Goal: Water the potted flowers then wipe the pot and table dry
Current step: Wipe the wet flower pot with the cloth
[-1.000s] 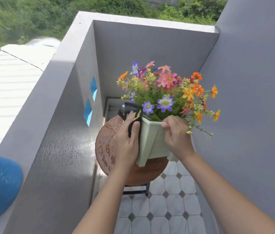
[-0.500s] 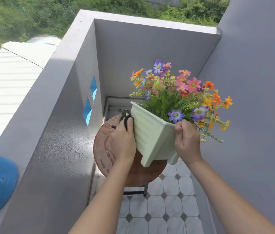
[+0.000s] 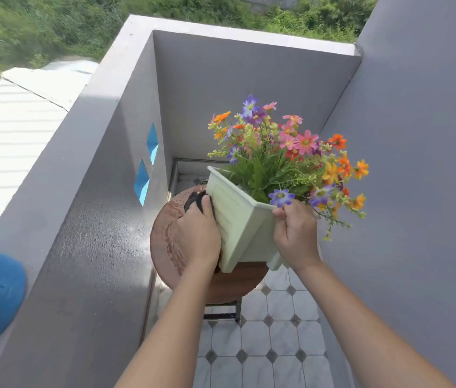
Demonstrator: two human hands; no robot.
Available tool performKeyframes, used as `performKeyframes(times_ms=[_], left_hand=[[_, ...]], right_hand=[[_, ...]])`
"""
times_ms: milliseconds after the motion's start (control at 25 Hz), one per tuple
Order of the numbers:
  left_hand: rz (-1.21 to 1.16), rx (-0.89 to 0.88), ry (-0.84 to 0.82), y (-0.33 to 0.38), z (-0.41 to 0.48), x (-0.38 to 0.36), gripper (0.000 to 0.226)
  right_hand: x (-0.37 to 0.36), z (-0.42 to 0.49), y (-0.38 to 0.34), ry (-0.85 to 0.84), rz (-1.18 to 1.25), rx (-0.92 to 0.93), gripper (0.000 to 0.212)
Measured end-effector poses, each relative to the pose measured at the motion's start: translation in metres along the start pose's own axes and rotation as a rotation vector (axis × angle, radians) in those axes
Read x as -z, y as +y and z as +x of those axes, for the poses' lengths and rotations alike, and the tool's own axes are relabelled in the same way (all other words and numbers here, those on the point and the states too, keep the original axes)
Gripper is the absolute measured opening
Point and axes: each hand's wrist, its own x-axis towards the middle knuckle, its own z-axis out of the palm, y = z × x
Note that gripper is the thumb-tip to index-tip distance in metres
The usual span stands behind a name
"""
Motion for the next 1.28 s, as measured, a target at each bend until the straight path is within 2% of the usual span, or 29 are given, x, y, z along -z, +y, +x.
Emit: performKeyframes(times_ms=[80, 200, 320, 400, 480, 560, 640, 800, 920, 1000, 1120, 1200, 1280], left_hand=[[0.035, -0.035, -0.015, 0.001, -0.024, 0.01, 0.049], [-0.056, -0.186, 0.037, 0.009, -0.041, 0.015, 0.043], [-0.089, -0.519, 0.173, 0.01, -0.05, 0.006, 0.042], [-0.039, -0.822, 0.264, -0.017, -0.059, -0.007, 0.034], [-0.017, -0.987, 0.319, -0.051, -0.064, -0.016, 0.028], [-0.089, -0.946, 0.326, -0.059, -0.064, -0.017, 0.029], [-0.147, -0.863, 0.301, -0.039, -0.059, -0.013, 0.034], [-0.345, -0.458, 0.1, 0.003, -0.034, -0.002, 0.046], [-0.258, -0.256, 0.079, -0.005, -0.002, -0.01, 0.04], [-0.257, -0.12, 0.093, -0.008, 0.012, -0.012, 0.04], [-0.173, 0.149, 0.103, -0.013, 0.015, -0.01, 0.047], [-0.172, 0.206, 0.133, -0.017, 0.006, -0.006, 0.049], [-0.302, 0.102, 0.196, -0.008, -0.004, 0.001, 0.044]], right_hand=[[-0.003, 0.001, -0.001, -0.029, 0.011, -0.015, 0.033], [-0.002, 0.002, -0.002, -0.056, 0.041, -0.015, 0.037], [0.002, 0.007, -0.002, -0.059, 0.041, -0.026, 0.048], [0.005, 0.009, 0.0, -0.067, 0.054, -0.042, 0.056], [0.008, 0.008, 0.006, -0.065, 0.052, -0.052, 0.059], [0.006, 0.006, 0.009, -0.076, 0.015, -0.037, 0.064], [0.003, 0.006, 0.006, -0.081, -0.021, 0.013, 0.064], [0.002, 0.01, 0.001, -0.083, 0.04, 0.024, 0.054], [0.005, 0.007, -0.001, -0.044, 0.038, 0.097, 0.035], [0.003, 0.005, -0.003, -0.018, 0.012, 0.115, 0.037], [0.001, 0.006, -0.002, -0.1, 0.038, 0.074, 0.032], [0.003, 0.008, -0.002, -0.128, 0.052, 0.084, 0.03], [0.005, 0.012, -0.003, -0.134, 0.053, 0.125, 0.032]])
